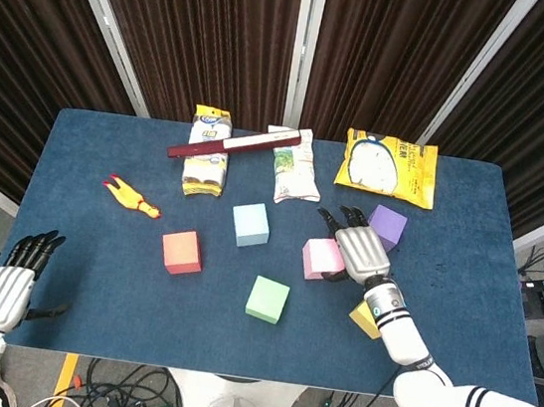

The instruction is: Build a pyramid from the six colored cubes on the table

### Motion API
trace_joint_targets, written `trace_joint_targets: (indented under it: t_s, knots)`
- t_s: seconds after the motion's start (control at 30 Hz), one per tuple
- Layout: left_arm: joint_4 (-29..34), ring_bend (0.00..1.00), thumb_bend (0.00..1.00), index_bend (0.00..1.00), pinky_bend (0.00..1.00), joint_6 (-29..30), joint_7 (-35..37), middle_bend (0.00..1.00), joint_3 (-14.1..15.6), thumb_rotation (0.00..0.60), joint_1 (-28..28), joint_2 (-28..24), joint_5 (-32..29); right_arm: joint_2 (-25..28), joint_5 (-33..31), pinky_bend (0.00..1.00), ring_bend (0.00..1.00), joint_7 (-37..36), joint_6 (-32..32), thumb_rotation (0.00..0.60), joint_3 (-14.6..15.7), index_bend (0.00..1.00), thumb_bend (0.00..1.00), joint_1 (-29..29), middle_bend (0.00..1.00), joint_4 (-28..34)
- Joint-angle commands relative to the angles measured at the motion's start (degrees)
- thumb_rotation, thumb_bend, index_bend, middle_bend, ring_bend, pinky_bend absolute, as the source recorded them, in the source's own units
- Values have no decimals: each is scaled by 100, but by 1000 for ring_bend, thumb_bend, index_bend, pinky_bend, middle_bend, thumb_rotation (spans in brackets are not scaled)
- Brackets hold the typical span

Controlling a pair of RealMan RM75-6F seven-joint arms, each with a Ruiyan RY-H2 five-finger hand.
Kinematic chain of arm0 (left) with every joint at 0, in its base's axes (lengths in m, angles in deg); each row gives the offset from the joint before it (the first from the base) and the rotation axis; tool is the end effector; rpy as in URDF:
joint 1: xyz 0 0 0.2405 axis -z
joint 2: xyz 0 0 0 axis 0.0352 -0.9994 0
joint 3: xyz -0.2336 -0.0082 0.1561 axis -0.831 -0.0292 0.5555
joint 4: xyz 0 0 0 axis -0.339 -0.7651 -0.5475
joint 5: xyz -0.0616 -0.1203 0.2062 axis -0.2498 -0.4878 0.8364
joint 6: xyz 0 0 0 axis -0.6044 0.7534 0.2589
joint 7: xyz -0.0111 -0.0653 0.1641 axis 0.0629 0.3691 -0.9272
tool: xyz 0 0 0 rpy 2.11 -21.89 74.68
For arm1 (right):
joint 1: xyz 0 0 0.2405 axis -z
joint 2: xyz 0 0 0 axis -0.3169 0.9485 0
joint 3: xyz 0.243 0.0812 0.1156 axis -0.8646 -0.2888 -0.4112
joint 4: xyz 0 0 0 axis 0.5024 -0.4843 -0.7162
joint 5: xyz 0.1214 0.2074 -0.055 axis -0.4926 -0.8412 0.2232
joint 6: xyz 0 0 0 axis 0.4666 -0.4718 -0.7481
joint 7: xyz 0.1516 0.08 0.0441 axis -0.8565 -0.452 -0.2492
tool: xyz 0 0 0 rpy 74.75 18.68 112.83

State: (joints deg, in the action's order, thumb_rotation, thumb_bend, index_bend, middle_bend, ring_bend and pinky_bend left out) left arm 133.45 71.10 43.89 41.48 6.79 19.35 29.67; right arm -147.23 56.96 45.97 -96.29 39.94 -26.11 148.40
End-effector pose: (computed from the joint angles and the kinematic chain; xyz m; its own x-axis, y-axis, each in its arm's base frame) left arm -0.3396 0.2038 0.0604 0.2154 0.0750 0.9737 0.9759 -0.0517 -0.2119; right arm -0.1445 -0.4049 -0.0276 0.4511 -0.2757 0.8489 -0.8735 -0.3316 0.3565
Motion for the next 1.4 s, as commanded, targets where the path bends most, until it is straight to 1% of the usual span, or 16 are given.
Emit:
trace_joint_targets:
  t_s: [0.03,0.17,0.27,0.47,0.67,0.9,1.2,1.4]
  knots:
    - [-13,0,0,86,36,13,28,29,-2,600,-6,4,2,-78,-504,0,31,575,-191,600,-76,0,45,-182,495,311]
    - [-51,0,0,86,37,-10,114,29,14,600,1,11,14,-130,-1204,0,31,1086,-225,600,-146,0,44,-461,495,498]
    - [-91,0,0,86,37,-12,172,29,17,600,11,14,36,-166,-1554,0,31,1310,-250,600,-165,0,44,-631,495,562]
    - [-162,0,0,86,37,31,318,29,23,600,-12,13,44,-232,-1941,0,31,1554,-363,600,-178,0,44,-875,494,591]
    - [-230,0,0,86,37,44,391,29,34,600,-35,35,33,-321,-2153,0,31,1670,-394,600,-122,0,43,-1051,494,471]
    - [-285,0,0,86,37,0,430,29,50,600,-34,47,15,-447,-2229,0,31,1666,-460,600,-59,0,43,-1147,493,307]
    - [-296,0,0,86,36,-39,410,29,48,600,-18,53,5,-402,-2310,0,30,1548,-493,600,-21,0,3,-1152,492,404]
    - [-283,0,0,86,36,-31,387,29,42,600,-24,61,-7,-345,-2338,0,28,1468,-395,600,31,0,0,-1169,446,397]
